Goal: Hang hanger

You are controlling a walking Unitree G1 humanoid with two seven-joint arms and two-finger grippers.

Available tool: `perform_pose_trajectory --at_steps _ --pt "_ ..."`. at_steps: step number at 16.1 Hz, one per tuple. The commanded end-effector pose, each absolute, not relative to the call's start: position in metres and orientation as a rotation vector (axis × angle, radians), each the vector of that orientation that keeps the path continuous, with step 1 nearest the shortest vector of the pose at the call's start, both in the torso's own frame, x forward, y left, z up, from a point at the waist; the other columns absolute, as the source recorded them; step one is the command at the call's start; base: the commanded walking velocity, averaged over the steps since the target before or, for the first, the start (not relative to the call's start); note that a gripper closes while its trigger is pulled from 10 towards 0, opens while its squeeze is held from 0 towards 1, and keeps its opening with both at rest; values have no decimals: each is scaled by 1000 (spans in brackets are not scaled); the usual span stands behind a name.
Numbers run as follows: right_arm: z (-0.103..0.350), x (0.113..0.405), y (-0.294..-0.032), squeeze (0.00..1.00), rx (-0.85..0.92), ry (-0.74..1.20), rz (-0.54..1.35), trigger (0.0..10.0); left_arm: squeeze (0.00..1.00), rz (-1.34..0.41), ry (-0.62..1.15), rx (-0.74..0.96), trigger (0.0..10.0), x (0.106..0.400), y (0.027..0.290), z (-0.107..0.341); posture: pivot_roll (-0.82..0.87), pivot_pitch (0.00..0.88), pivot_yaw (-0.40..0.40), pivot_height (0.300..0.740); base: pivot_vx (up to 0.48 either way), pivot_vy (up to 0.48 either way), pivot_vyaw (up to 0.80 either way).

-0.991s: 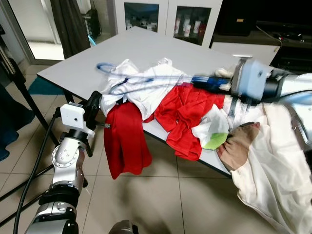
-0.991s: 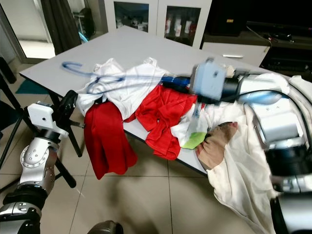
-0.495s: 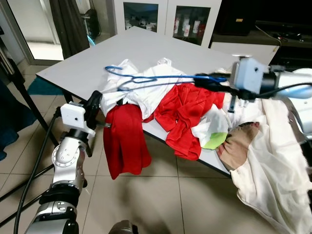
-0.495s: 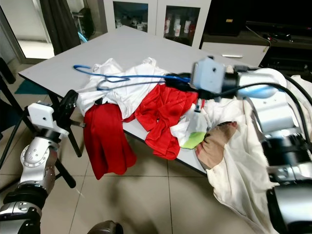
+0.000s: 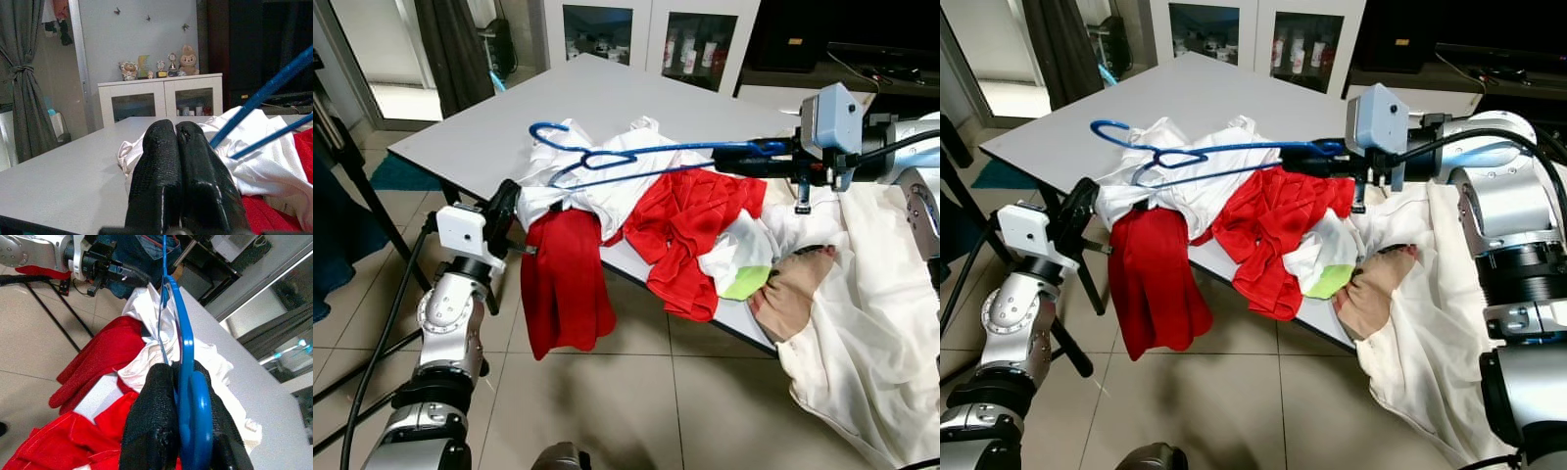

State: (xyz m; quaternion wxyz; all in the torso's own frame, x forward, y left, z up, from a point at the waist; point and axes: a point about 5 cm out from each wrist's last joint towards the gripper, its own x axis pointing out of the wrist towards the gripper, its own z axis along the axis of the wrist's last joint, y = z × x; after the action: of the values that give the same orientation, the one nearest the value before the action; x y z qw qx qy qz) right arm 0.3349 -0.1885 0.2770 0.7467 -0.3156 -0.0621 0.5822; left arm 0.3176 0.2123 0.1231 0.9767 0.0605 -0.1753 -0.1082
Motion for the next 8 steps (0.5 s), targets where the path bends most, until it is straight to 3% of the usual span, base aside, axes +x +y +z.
perform_pose_trajectory --at_steps 1,8 --pt "285 336 -189 0 -699 -144 1288 10000 0 -239 -403 144 0 321 209 135 152 0 10 740 0 0 0" --pt "282 341 -168 0 -683 -206 1322 10000 0 -278 -417 165 0 322 202 139 157 0 10 740 0 0 0"
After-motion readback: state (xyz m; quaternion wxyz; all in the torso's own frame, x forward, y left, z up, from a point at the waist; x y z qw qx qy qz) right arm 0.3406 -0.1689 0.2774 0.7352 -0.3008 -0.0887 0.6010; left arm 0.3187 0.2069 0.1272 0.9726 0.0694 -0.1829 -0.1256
